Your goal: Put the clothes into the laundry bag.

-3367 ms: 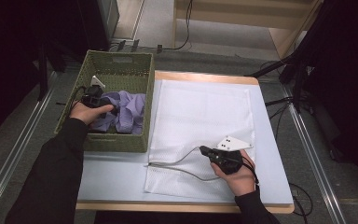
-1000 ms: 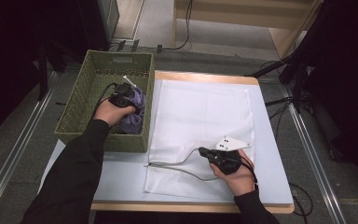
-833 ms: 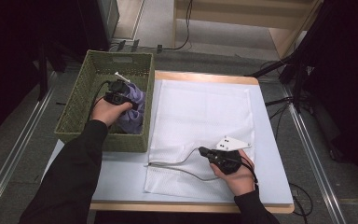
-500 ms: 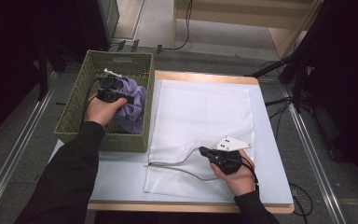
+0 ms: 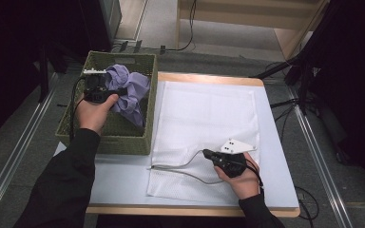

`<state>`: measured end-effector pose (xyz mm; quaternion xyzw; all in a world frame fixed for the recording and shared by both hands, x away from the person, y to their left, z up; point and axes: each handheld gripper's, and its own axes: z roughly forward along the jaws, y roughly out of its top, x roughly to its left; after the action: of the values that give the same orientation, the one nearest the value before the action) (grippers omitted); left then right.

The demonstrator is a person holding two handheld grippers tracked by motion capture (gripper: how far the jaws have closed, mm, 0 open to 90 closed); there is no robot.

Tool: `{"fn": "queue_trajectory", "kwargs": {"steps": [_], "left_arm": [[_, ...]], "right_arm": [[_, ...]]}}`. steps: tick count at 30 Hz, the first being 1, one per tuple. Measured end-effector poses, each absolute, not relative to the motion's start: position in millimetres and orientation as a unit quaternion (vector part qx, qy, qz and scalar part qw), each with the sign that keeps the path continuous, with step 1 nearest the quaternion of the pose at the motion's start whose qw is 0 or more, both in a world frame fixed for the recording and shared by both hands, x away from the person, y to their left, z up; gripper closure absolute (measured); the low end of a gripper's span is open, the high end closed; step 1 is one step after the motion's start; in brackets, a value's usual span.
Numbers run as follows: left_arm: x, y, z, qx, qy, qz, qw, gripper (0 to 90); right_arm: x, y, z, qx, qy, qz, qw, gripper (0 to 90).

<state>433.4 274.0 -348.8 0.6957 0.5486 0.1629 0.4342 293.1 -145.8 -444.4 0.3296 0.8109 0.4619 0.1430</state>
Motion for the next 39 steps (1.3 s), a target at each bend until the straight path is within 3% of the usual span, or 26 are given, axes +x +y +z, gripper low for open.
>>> {"fn": "queue_trajectory", "kwargs": {"steps": [16, 28, 39], "left_arm": [[412.3, 272.7, -337.6, 0.684, 0.513, 0.163, 0.493, 77.4], [389.1, 228.3, -328.0, 0.688, 0.463, 0.127, 0.544, 77.6], [361.1, 172.0, -332.4, 0.729, 0.398, 0.081, 0.551, 77.6]], "right_arm": [[293.1, -145.3, -445.5, 0.328, 0.811, 0.462, 0.145, 90.0], [292.8, -144.9, -445.7, 0.328, 0.809, 0.464, 0.151, 90.0], [293.2, -148.3, -444.4, 0.336, 0.803, 0.468, 0.152, 90.0]]}}
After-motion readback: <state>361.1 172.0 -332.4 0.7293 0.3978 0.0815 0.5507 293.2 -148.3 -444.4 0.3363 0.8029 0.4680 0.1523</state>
